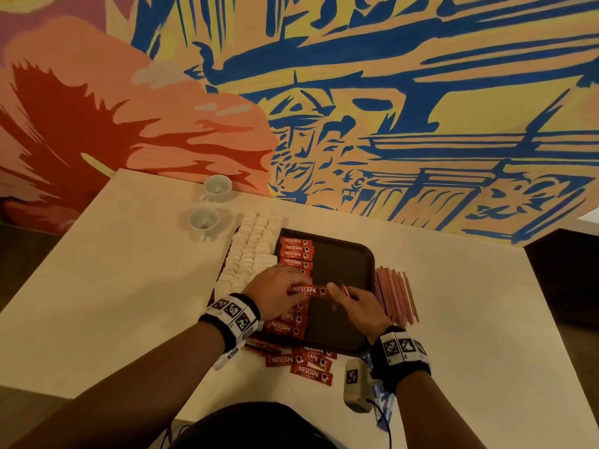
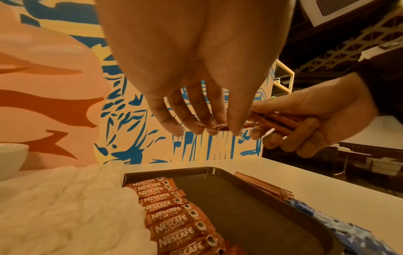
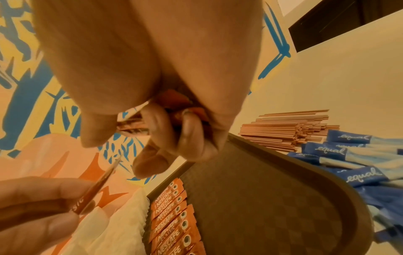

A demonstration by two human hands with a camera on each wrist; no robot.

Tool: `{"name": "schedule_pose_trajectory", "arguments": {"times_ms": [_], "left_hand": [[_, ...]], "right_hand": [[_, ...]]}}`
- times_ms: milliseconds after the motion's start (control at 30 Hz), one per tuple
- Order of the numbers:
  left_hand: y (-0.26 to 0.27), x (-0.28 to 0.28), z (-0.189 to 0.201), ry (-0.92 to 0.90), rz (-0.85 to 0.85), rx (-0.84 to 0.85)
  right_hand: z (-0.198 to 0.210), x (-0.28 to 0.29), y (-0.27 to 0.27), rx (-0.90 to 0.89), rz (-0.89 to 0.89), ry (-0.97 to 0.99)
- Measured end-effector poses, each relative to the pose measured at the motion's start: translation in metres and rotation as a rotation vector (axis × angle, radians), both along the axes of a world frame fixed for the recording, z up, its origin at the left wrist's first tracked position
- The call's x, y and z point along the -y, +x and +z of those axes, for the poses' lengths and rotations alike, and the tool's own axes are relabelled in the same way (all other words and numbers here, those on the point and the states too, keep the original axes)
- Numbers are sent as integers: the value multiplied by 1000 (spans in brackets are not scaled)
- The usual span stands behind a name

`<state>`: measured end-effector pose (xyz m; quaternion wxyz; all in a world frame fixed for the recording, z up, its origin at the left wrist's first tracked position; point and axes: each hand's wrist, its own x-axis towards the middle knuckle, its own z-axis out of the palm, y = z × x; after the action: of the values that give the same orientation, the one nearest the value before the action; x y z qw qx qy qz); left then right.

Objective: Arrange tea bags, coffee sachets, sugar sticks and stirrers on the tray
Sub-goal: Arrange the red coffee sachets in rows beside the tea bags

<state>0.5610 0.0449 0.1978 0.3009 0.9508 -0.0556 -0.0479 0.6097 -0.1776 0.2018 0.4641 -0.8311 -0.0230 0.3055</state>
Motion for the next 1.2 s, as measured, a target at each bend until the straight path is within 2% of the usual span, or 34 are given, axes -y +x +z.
{"name": "schedule_pose_trajectory", "arguments": {"times_ms": [200,367,500,633,800,1000,1100,1200], "left_hand": [[12,-8,-31,158,38,-109],[14,-3,-59,387,-63,-212],[16,2,-70,545,-134,-204],[19,4,-74,628,-171,-234],[20,4,-79,627,-180,-251],[22,1,-73,621,-193,-239],[21,0,-62,514,-149,-213],[17,6,-40,294,-3,-134]], "right_hand": [[1,7,-2,-240,-137,-10],[-5,13,-7,-336,-214,75],[-7,23,-11,-355,-298,111],[-15,32,-13,-393,-334,154],[-19,37,-15,-409,-338,194],[-12,29,-12,-338,-249,97],[-12,33,-15,-197,-102,65],[-9,39,-18,-110,-51,100]]}}
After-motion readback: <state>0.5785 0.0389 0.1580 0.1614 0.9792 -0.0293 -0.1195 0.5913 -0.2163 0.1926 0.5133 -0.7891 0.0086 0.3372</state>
